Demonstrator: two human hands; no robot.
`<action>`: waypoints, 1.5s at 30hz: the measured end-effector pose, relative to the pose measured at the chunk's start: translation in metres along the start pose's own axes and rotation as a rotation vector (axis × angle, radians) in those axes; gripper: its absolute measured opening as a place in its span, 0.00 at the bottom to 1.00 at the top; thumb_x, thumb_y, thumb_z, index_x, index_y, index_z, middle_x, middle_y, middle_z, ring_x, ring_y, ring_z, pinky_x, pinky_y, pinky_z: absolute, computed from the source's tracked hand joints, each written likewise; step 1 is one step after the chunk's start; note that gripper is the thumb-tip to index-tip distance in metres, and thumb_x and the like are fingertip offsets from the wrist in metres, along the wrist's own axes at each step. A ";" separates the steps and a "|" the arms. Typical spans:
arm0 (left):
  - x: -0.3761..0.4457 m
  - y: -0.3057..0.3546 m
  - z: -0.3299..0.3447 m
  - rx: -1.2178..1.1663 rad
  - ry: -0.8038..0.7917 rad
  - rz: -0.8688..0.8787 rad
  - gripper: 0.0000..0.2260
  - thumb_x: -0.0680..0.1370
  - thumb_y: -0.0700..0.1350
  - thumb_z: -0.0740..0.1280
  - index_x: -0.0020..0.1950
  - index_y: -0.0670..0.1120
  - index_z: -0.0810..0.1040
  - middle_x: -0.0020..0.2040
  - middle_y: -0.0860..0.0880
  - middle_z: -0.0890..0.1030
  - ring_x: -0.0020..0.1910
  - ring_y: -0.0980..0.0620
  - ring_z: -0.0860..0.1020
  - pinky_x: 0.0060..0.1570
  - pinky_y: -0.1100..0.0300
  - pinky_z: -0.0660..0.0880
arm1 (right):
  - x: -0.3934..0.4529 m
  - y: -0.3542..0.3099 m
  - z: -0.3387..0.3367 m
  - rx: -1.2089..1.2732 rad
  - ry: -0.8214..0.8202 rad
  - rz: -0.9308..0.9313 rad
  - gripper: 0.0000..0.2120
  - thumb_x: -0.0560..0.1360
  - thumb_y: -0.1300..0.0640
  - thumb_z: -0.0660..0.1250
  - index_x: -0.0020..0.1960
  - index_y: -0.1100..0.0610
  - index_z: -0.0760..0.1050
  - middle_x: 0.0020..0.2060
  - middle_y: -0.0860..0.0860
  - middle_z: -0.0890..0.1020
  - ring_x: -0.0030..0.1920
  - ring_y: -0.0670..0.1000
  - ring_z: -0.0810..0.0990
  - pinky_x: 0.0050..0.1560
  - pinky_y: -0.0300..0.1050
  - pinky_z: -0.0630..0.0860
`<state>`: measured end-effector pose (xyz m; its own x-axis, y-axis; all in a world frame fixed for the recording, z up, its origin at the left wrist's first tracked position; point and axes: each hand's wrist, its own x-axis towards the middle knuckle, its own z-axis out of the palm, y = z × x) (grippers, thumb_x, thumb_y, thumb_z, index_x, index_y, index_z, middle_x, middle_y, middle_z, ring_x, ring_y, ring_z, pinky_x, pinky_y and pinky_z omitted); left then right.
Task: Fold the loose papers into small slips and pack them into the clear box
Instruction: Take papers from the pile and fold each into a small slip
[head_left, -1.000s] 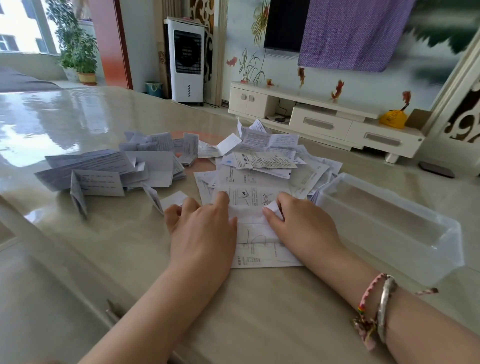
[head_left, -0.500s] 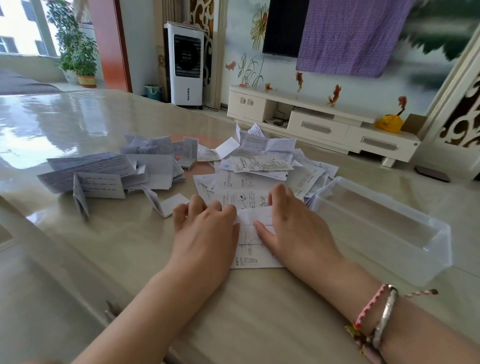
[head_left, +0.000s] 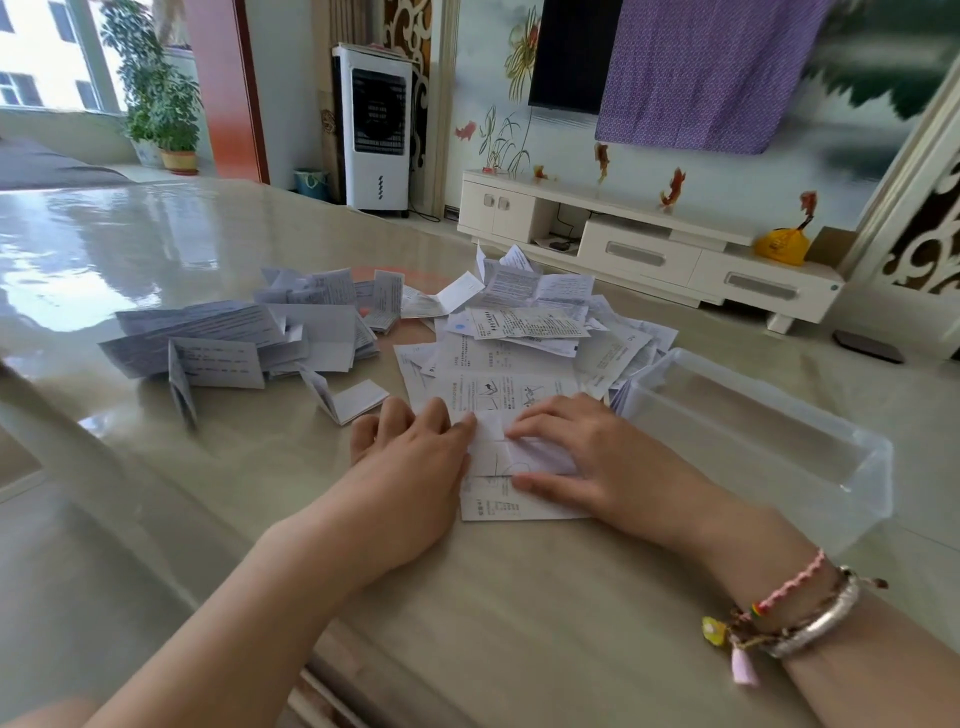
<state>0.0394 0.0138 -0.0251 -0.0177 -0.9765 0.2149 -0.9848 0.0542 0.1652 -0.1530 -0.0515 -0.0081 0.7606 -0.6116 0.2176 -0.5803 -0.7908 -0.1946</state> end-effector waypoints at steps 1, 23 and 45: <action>-0.001 -0.001 0.000 0.015 0.000 0.015 0.23 0.83 0.49 0.49 0.78 0.55 0.50 0.60 0.53 0.61 0.59 0.48 0.59 0.62 0.53 0.53 | 0.000 0.000 0.000 -0.016 0.002 -0.009 0.24 0.75 0.37 0.61 0.64 0.50 0.75 0.60 0.45 0.75 0.60 0.43 0.69 0.63 0.33 0.62; 0.002 -0.012 -0.009 -0.369 0.158 -0.004 0.10 0.78 0.56 0.62 0.48 0.55 0.82 0.46 0.59 0.74 0.50 0.51 0.66 0.52 0.57 0.60 | -0.002 -0.010 -0.006 0.355 0.202 0.164 0.06 0.77 0.51 0.67 0.42 0.49 0.80 0.37 0.40 0.82 0.44 0.39 0.79 0.50 0.38 0.74; 0.010 0.012 0.003 -0.199 0.157 -0.242 0.05 0.82 0.51 0.54 0.54 0.51 0.63 0.55 0.51 0.77 0.58 0.46 0.67 0.59 0.52 0.57 | 0.020 -0.017 0.015 -0.026 0.124 0.451 0.14 0.80 0.43 0.57 0.46 0.54 0.69 0.43 0.48 0.73 0.51 0.52 0.73 0.49 0.47 0.69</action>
<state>0.0272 0.0045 -0.0240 0.2546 -0.9227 0.2896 -0.9038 -0.1205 0.4106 -0.1234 -0.0500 -0.0152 0.3912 -0.8912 0.2297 -0.8532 -0.4448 -0.2724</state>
